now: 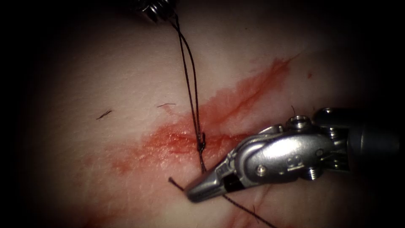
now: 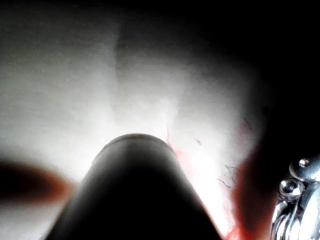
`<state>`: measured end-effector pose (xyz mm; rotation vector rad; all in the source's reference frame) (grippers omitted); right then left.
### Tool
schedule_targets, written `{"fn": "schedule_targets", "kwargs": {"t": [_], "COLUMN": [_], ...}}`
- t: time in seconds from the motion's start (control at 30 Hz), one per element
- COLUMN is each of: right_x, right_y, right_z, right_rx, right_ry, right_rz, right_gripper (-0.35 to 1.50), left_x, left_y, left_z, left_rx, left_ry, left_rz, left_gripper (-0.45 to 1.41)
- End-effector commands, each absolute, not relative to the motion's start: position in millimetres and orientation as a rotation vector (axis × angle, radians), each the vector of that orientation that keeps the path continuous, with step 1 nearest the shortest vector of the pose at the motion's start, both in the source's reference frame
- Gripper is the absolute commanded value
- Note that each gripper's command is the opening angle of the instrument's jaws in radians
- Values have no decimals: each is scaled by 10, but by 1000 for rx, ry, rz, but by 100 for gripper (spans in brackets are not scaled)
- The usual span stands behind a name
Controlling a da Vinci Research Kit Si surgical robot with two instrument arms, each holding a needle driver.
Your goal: Wound Closure
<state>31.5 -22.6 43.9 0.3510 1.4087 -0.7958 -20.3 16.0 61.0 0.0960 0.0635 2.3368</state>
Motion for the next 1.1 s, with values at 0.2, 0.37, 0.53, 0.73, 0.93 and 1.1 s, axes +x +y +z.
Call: {"fn": "schedule_targets", "kwargs": {"t": [0.2, 0.37, 0.53, 0.73, 0.93, 1.1], "right_x": [317, 319, 318, 316, 315, 314], "right_y": [-232, -238, -236, -234, -232, -225], "right_z": [441, 443, 442, 439, 438, 432], "right_rx": [366, 380, 384, 391, 383, 346], "right_ry": [1406, 1402, 1405, 1403, 1398, 1411], "right_rz": [-792, -792, -795, -791, -775, -727], "right_gripper": [-35, -35, -35, -35, -35, -35], "left_x": [-208, -204, -203, -202, -203, -205], "left_y": [165, 166, 166, 166, 163, 139], "left_z": [614, 613, 613, 612, 612, 604], "left_rx": [81, 81, 80, 81, 83, 104], "left_ry": [71, 65, 61, 60, 41, -23], "left_rz": [2332, 2327, 2323, 2321, 2330, 2344], "left_gripper": [-45, -45, -45, -45, -45, -45]}}
